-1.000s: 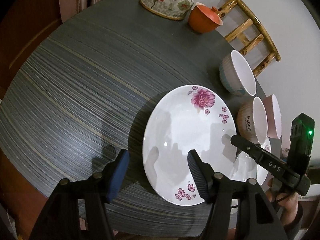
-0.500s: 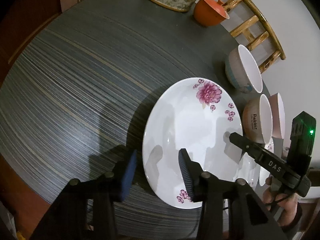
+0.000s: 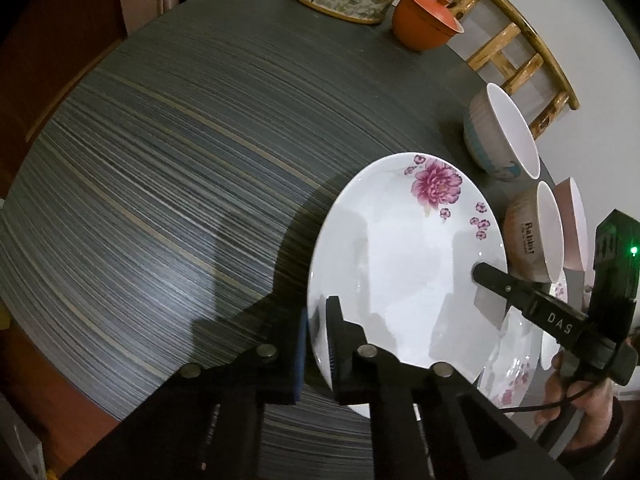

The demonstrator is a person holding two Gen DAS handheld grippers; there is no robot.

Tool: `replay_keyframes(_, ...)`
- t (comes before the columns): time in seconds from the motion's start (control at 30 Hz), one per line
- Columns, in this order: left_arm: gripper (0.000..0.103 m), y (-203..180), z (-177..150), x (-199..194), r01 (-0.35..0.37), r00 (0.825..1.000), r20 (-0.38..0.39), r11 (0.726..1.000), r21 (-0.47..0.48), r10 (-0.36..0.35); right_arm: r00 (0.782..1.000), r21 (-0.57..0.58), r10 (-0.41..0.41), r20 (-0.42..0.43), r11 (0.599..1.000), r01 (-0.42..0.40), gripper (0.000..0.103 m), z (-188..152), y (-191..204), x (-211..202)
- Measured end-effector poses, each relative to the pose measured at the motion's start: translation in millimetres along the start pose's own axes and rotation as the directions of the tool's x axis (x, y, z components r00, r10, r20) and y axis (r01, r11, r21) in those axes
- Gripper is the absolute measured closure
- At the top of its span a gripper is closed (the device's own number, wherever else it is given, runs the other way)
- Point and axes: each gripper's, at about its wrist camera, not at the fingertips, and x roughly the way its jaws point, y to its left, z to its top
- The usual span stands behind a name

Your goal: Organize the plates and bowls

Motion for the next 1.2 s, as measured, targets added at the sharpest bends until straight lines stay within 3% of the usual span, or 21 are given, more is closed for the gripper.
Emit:
replay_keyframes(0.3, 0.096, 2, 3, 1, -0.008, 1.0, 0.025, 1.0, 0.027, 0.007, 0.999, -0.005, -0.023, 0.027, 1.0, 0.023, 0.091, -11, 2, -1)
replay_keyframes(0.7, 0.095, 19, 19, -29, -0.036, 0.995, 0.092, 0.998, 0.056, 0.031, 0.995, 0.002, -0.03, 0.092, 1.0, 0.03, 0.092, -14, 26, -15)
replay_keyframes(1.2, 0.094, 47, 39, -38, -0.108, 0.988, 0.121, 0.989, 0.101, 0.096, 0.988, 0.097, -0.023, 0.151, 0.995, 0.008, 0.093, -22, 67, -6)
